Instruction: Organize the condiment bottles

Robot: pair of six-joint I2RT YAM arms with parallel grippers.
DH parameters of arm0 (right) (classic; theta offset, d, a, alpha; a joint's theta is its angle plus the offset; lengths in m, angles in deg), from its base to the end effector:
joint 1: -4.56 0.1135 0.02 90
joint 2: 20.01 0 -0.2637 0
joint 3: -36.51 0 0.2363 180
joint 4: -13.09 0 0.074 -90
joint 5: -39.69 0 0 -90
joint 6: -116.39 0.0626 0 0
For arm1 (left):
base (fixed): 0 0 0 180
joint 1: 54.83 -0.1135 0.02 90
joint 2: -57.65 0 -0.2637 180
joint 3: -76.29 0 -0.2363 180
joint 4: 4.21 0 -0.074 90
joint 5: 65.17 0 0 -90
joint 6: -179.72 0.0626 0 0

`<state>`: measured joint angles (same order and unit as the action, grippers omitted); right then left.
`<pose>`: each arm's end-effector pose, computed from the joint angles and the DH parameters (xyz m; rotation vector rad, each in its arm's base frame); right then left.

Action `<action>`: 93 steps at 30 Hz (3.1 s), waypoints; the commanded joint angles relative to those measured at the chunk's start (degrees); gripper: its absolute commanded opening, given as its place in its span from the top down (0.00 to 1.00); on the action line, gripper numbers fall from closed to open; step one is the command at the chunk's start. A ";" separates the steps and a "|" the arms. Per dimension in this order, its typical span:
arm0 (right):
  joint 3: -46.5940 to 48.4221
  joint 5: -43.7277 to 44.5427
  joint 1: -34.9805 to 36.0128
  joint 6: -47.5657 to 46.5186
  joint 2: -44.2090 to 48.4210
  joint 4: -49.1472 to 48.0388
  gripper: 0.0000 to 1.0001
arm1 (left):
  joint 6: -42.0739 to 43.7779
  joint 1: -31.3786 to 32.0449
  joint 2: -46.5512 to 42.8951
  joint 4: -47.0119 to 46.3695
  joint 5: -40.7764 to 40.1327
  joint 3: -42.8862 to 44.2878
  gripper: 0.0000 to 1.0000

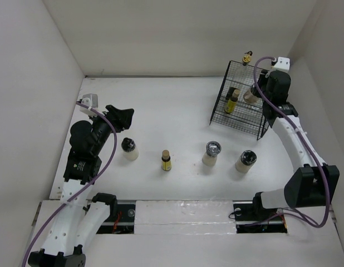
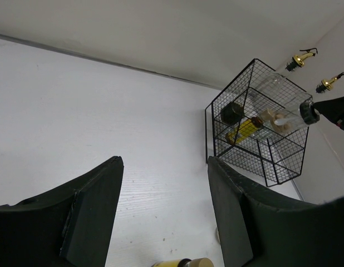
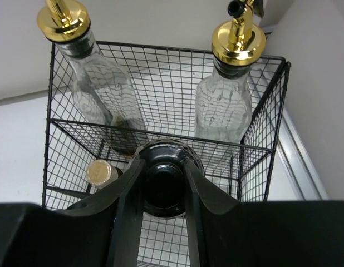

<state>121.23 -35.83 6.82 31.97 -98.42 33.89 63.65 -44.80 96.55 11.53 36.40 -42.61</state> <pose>0.3326 -0.0025 0.3641 0.2303 1.8029 -0.1335 0.1633 -0.0416 0.3836 -0.0404 1.4941 -0.6583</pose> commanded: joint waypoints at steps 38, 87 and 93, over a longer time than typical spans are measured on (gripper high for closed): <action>-14.54 8.43 9.33 3.55 12.82 -4.33 0.27 | -1.53 0.70 -1.71 -3.76 0.74 -0.78 0.41; -12.74 20.14 21.92 14.12 33.07 24.16 0.91 | -2.58 1.23 -0.49 -3.23 -0.41 -0.25 0.41; -2.36 19.63 14.36 6.73 22.36 12.91 0.91 | -2.59 1.23 -0.49 -3.24 -0.41 -0.25 0.41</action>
<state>114.61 -18.68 24.22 44.63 -72.78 57.95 61.51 -43.91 96.11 10.74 35.18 -42.80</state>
